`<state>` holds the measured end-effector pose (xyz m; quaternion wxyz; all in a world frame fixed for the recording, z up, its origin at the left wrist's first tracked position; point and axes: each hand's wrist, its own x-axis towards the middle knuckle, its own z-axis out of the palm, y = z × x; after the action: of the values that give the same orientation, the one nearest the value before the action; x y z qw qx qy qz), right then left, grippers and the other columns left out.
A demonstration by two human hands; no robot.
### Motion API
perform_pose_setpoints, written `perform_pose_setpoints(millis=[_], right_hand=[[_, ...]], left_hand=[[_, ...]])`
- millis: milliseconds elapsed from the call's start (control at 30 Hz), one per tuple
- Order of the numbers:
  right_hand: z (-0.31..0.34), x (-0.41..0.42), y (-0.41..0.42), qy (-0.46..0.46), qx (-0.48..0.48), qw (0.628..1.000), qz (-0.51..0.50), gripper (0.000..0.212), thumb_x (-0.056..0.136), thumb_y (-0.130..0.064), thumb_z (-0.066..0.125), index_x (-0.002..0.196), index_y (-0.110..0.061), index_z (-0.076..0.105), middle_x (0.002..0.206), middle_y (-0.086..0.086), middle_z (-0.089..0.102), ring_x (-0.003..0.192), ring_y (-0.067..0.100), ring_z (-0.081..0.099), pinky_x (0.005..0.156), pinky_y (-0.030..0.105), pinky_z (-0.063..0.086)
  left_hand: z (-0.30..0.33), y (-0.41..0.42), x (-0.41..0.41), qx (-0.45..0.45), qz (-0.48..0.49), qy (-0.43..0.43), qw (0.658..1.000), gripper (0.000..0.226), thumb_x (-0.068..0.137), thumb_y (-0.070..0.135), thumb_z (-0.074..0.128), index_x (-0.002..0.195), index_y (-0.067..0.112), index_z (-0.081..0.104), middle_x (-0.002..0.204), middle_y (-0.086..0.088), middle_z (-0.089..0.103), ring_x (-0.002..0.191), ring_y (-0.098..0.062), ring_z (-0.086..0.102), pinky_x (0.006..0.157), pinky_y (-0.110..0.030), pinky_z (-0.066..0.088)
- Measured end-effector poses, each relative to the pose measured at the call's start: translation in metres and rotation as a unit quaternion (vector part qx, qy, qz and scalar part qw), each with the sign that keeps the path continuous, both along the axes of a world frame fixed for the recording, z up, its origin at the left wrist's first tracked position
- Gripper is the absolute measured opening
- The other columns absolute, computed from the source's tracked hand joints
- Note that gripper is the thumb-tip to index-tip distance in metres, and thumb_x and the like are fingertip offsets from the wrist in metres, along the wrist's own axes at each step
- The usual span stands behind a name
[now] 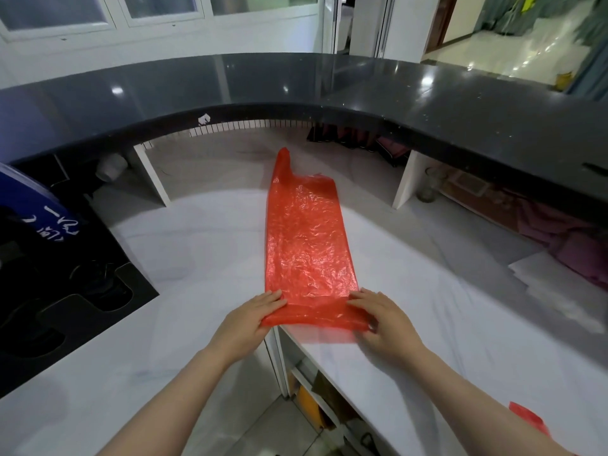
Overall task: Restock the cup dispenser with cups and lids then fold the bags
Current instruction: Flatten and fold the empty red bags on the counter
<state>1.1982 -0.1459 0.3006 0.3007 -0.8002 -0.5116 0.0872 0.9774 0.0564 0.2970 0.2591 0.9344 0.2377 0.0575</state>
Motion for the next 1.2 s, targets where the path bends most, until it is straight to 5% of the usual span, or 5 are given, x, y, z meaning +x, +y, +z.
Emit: perform_pose_setpoints(millis=[133, 267, 600, 900, 1200], right_hand=[[0.014, -0.005, 0.001, 0.05, 0.055, 0.996, -0.048, 0.029, 0.087, -0.022, 0.057, 0.097, -0.047, 0.069, 0.098, -0.047, 0.057, 0.109, -0.017, 0.048, 0.086, -0.004, 0.028], [0.015, -0.004, 0.004, 0.096, 0.044, 0.991, -0.077, 0.02, 0.088, -0.023, 0.056, 0.073, -0.032, 0.067, 0.076, -0.014, 0.064, 0.084, 0.004, 0.058, 0.063, 0.016, 0.039], [-0.005, 0.008, 0.014, 0.045, -0.02, 0.992, -0.114, 0.019, 0.089, -0.031, 0.065, 0.072, -0.021, 0.066, 0.092, -0.014, 0.049, 0.095, 0.002, 0.04, 0.077, 0.007, 0.03], [0.001, 0.003, 0.01, 0.051, 0.009, 0.996, -0.078, 0.011, 0.091, -0.025, 0.062, 0.089, -0.019, 0.071, 0.105, -0.013, 0.049, 0.104, 0.002, 0.037, 0.086, 0.013, 0.028], [0.013, -0.002, 0.013, 0.19, 0.021, 0.975, -0.116, 0.016, 0.088, -0.021, 0.064, 0.075, -0.025, 0.072, 0.069, -0.01, 0.068, 0.068, 0.005, 0.061, 0.063, 0.023, 0.049]], left_hand=[[-0.002, 0.001, -0.002, -0.014, 0.02, -0.02, 1.0, 0.047, 0.094, 0.022, 0.058, 0.139, 0.03, 0.047, 0.146, 0.021, 0.03, 0.137, 0.003, 0.022, 0.111, -0.014, 0.017], [-0.004, 0.0, -0.006, -0.089, 0.132, -0.151, 0.976, 0.032, 0.087, 0.014, 0.068, 0.115, 0.031, 0.067, 0.127, 0.02, 0.054, 0.129, 0.003, 0.039, 0.104, -0.012, 0.033], [-0.016, 0.003, -0.003, -0.054, 0.238, -0.169, 0.955, 0.011, 0.085, 0.02, 0.071, 0.088, 0.012, 0.077, 0.104, 0.012, 0.055, 0.108, -0.003, 0.044, 0.082, -0.01, 0.042], [-0.019, 0.006, -0.003, -0.027, 0.203, -0.133, 0.97, 0.016, 0.089, 0.024, 0.064, 0.086, 0.014, 0.076, 0.098, 0.02, 0.052, 0.104, -0.002, 0.041, 0.09, -0.033, 0.049], [0.004, -0.003, 0.003, -0.169, 0.21, -0.184, 0.945, 0.029, 0.09, 0.018, 0.064, 0.072, 0.04, 0.068, 0.092, 0.018, 0.064, 0.088, 0.002, 0.06, 0.074, -0.012, 0.046]])
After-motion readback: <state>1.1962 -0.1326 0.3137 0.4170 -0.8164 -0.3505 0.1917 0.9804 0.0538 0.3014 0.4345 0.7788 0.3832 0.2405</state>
